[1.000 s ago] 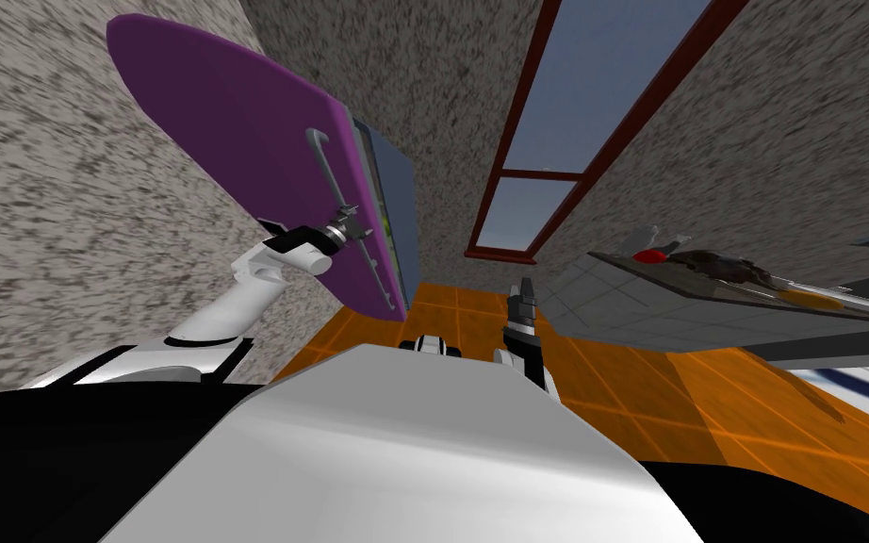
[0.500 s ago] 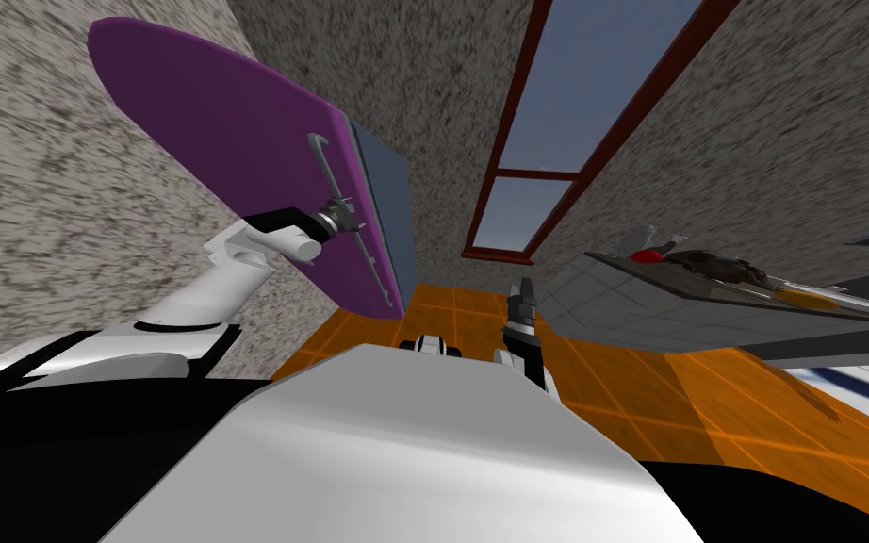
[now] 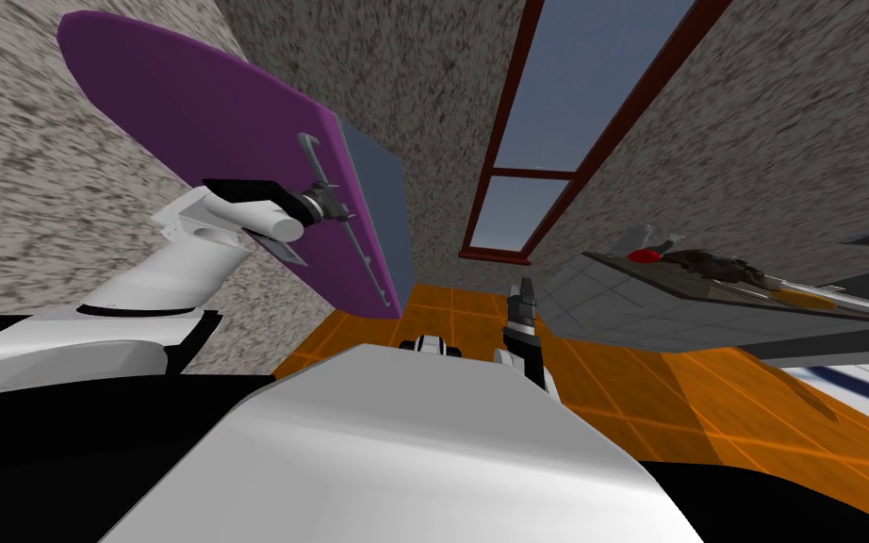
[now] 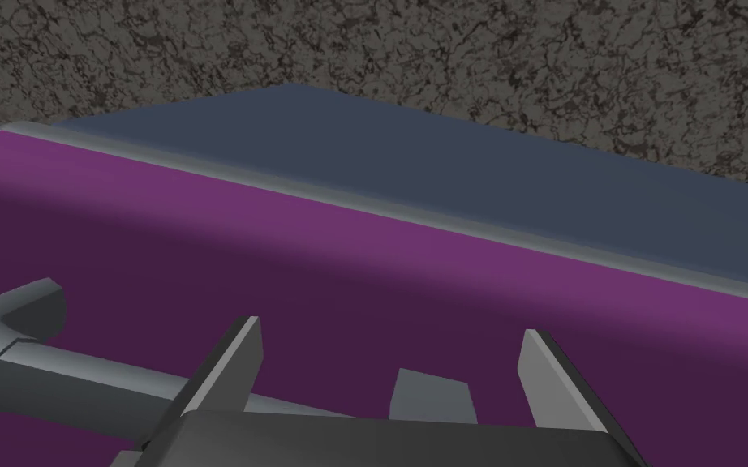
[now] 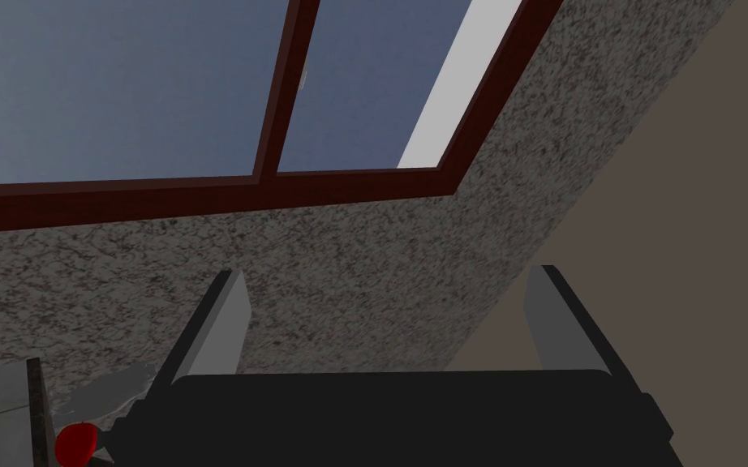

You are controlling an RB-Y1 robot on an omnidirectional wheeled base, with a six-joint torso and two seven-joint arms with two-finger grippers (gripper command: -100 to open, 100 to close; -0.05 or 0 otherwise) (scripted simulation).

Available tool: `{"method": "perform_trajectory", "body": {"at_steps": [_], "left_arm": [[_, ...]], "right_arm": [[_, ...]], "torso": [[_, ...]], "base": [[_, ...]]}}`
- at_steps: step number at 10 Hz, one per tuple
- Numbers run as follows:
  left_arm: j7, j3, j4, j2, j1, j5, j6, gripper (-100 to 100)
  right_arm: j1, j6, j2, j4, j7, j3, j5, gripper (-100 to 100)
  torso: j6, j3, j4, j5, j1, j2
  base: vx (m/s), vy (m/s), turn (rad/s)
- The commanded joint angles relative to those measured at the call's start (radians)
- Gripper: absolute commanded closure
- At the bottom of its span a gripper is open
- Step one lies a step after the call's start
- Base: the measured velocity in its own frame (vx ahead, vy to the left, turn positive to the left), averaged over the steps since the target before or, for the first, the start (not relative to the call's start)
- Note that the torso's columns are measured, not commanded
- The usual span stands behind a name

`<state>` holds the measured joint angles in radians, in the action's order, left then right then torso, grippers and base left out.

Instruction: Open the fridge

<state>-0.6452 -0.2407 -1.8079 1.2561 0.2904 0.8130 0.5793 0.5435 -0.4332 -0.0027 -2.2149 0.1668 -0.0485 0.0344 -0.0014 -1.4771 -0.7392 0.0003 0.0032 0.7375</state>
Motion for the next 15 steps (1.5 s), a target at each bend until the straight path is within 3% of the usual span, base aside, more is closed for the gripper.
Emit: {"method": "perform_trajectory", "body": {"at_steps": [1, 2, 3, 4, 5, 6, 7, 10, 13, 15], "left_arm": [[-0.018, -0.004, 0.060, 0.052, 0.055, 0.037, 0.073, -100], [-0.018, -0.004, 0.060, 0.052, 0.055, 0.037, 0.083, -100], [-0.031, -0.010, 0.091, 0.089, 0.088, 0.064, 0.125, -100], [-0.031, -0.010, 0.091, 0.089, 0.088, 0.064, 0.133, -100], [-0.042, -0.015, 0.122, 0.124, 0.119, 0.090, 0.169, -100], [-0.042, -0.015, 0.122, 0.124, 0.119, 0.090, 0.180, -100], [-0.052, -0.021, 0.152, 0.157, 0.148, 0.115, 0.215, -100], [-0.062, -0.026, 0.180, 0.187, 0.176, 0.139, 0.268, -100], [-0.084, -0.038, 0.256, 0.265, 0.249, 0.200, 0.371, -100], [-0.090, -0.042, 0.278, 0.286, 0.269, 0.217, 0.411, -100]], "right_arm": [[0.000, 0.000, 0.000, 0.000, 0.000, 0.000, 0.000, 0], [0.000, 0.000, 0.000, 0.000, 0.000, 0.000, 0.000, 0], [0.000, 0.000, 0.000, 0.000, 0.000, 0.000, 0.000, 0], [0.000, 0.000, 0.000, 0.000, 0.000, 0.000, 0.000, 0], [0.000, 0.000, 0.000, 0.000, 0.000, 0.000, 0.000, 0], [0.000, 0.000, 0.000, 0.000, 0.000, 0.000, 0.000, 0], [0.000, 0.000, 0.000, 0.000, 0.000, 0.000, 0.000, 0], [0.000, 0.000, 0.000, 0.000, 0.000, 0.000, 0.000, 0], [0.000, 0.000, 0.000, 0.000, 0.000, 0.000, 0.000, 0], [0.000, 0.000, 0.000, 0.000, 0.000, 0.000, 0.000, 0]], "torso": [[0.000, 0.000, 0.001, 0.001, 0.002, -0.001], [0.000, -0.002, 0.000, 0.001, 0.002, -0.002], [0.000, -0.001, 0.001, 0.001, 0.003, -0.002], [-0.001, -0.002, 0.000, 0.001, 0.004, -0.003], [-0.001, -0.002, 0.001, 0.002, 0.005, -0.003], [-0.001, -0.003, 0.000, 0.002, 0.005, -0.003], [-0.001, -0.002, 0.001, 0.002, 0.007, -0.003], [-0.004, -0.001, -0.002, 0.002, 0.008, 0.000], [-0.007, 0.001, -0.005, 0.002, 0.009, 0.003], [-0.006, 0.003, -0.005, 0.002, 0.011, 0.005]], "base": [[0.022, -0.070, -0.009], [0.023, -0.061, 0.006], [0.026, -0.072, -0.011], [0.032, -0.052, 0.015], [0.041, -0.059, -0.004], [0.025, -0.049, 0.004], [0.014, -0.054, -0.006], [0.017, -0.048, 0.004], [0.027, -0.068, 0.007], [0.017, -0.045, 0.013]]}}
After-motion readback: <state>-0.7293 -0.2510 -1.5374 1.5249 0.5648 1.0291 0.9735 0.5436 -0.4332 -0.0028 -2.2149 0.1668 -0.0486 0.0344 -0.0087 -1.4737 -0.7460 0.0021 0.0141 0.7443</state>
